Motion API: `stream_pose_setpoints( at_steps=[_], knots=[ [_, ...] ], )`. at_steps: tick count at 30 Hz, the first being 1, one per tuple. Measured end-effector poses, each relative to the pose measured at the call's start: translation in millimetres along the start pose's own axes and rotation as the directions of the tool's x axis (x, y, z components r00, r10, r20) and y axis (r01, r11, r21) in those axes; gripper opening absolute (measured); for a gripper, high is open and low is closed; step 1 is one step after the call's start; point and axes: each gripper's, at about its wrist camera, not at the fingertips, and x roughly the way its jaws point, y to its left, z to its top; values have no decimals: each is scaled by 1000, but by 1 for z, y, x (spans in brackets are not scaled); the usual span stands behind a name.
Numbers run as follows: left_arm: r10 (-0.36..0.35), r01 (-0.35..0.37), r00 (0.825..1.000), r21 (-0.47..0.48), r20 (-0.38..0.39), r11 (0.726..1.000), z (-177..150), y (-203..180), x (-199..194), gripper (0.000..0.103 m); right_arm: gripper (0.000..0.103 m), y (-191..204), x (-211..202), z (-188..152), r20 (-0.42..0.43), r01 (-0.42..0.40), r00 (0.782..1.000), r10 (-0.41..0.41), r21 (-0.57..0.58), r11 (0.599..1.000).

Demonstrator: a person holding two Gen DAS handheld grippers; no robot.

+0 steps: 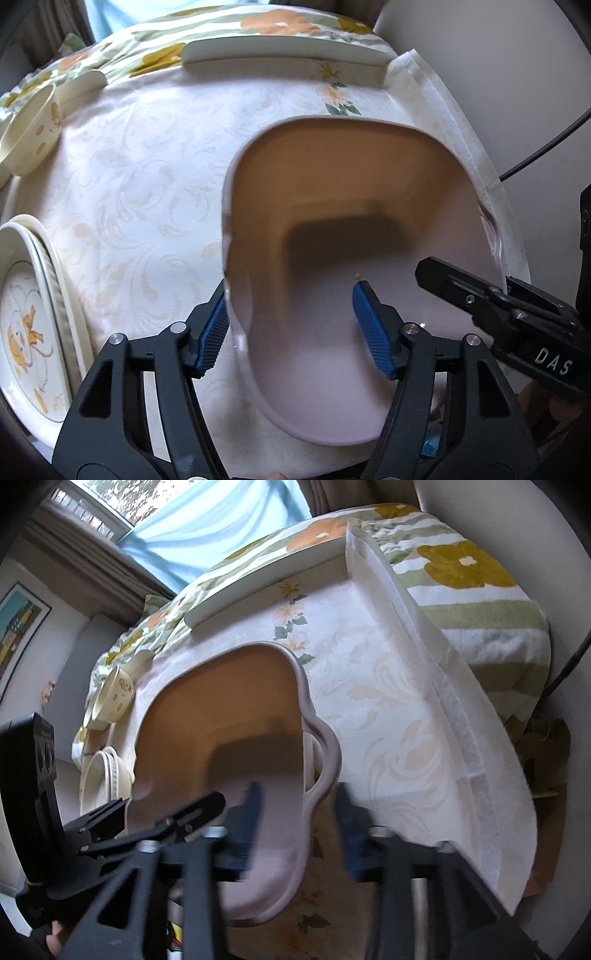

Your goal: Organize plates and bowls

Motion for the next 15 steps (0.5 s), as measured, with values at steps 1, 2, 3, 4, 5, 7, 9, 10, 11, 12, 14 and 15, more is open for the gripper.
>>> stream_pose_setpoints(
  at_steps=[1, 2, 3, 4, 5, 7, 9, 10, 11, 12, 14, 15],
  knots=[
    [1, -1, 1000, -2, -3, 1000, 0, 1, 0, 62, 44, 0, -2, 0, 7, 1, 1000, -1, 3, 1000],
    [4, -4, 1000, -4, -3, 1000, 0, 2, -1, 62, 44, 0, -5, 0, 17, 6, 1000, -6, 5, 1000],
    [7, -7, 1000, -3, -2, 1000, -1, 4, -3, 62, 44, 1, -7, 1, 21, 8, 1000, -8, 6, 1000],
    [10, -10, 1000, -1, -1, 1000, -1, 4, -6, 62, 44, 1, -10, 1, 25, 11, 1000, -11, 7, 1000],
    [15, -15, 1000, 3, 2, 1000, -2, 4, -10, 62, 44, 2, -15, 2, 33, 16, 999, -17, 7, 1000],
    [28, -28, 999, 9, 24, 1000, -4, 6, -27, 62, 44, 5, -24, 2, 41, 30, 999, -30, 1, 1000],
    [40, -41, 998, 11, 51, 999, -6, 8, -47, 62, 44, 13, -39, 2, 55, 48, 997, -47, -22, 999],
    [50, -51, 996, 10, 67, 999, -7, 11, -58, 62, 44, 20, -50, 2, 66, 56, 996, -52, -46, 997],
    [62, -63, 994, 7, 90, 998, -8, 13, -73, 62, 44, 27, -58, 2, 75, 60, 996, -55, -67, 996],
    [76, -77, 989, 1, 123, 997, -9, 17, -92, 62, 44, 32, -64, 3, 80, 60, 995, -54, -82, 995],
    [108, -107, 976, -18, 190, 994, -11, 25, -125, 68, 51, 53, -80, 7, 93, 44, 995, -30, -141, 989],
    [136, -132, 963, -36, 234, 991, -11, 32, -145, 76, 70, 61, -84, 10, 100, 38, 995, -22, -159, 986]
  ],
)
